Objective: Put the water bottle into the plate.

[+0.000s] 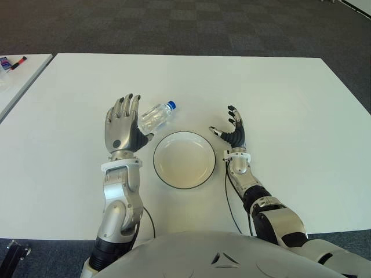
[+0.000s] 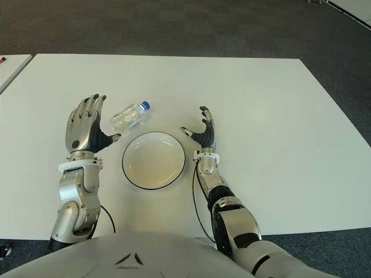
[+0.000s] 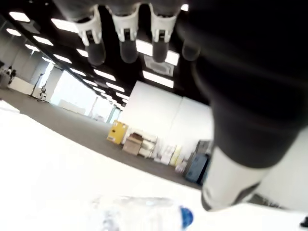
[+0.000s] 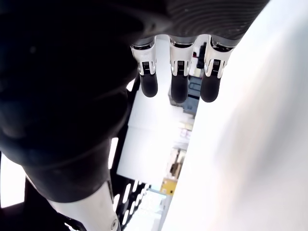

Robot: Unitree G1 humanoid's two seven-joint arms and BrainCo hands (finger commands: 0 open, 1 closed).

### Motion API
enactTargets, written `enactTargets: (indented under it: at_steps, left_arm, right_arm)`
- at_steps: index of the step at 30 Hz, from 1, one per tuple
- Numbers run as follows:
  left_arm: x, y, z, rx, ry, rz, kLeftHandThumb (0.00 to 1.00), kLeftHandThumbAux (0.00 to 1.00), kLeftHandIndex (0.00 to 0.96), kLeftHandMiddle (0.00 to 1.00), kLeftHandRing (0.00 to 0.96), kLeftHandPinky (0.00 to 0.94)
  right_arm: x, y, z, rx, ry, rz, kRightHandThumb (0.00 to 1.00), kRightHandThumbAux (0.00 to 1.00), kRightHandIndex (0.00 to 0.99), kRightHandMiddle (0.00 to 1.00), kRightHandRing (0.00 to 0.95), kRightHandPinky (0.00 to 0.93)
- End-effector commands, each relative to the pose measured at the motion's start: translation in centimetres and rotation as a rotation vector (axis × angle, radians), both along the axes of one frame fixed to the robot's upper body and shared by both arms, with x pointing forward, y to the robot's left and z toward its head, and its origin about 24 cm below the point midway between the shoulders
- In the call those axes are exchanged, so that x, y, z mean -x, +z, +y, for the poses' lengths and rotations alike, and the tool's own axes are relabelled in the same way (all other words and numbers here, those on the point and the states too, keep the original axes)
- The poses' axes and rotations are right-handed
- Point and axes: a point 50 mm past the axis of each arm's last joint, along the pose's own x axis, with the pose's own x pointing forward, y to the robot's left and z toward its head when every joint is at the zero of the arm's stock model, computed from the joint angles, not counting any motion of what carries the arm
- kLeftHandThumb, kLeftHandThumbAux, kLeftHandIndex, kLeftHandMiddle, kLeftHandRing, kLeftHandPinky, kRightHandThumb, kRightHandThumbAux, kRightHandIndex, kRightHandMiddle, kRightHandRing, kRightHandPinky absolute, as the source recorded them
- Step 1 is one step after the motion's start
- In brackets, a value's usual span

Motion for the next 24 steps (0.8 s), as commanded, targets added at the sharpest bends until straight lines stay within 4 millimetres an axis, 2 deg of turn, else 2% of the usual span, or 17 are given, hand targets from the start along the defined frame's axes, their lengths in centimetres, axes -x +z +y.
enactTargets:
  at_steps: [1,24]
  left_arm:
    - [-0.21,-0.61,-0.05,-0.058,-0.005,0.083,0.0,0.9,0.002,0.015,0.002,0.057]
    - [-0.78,-0.8,-0.1,-0.053,-0.015,0.116,0.0,0.913,0.0,0.0,0.0,0.0]
  right_arm:
    - [1.65,-2.21,-0.12,0.022,-0.007,0.115,0.0,0.91,0.139,0.111,0.116,0.165]
    - [1.67,-2.32,0.07,0.016,0.007,0.127,0.0,0.895,0.129,0.1,0.105,0.153]
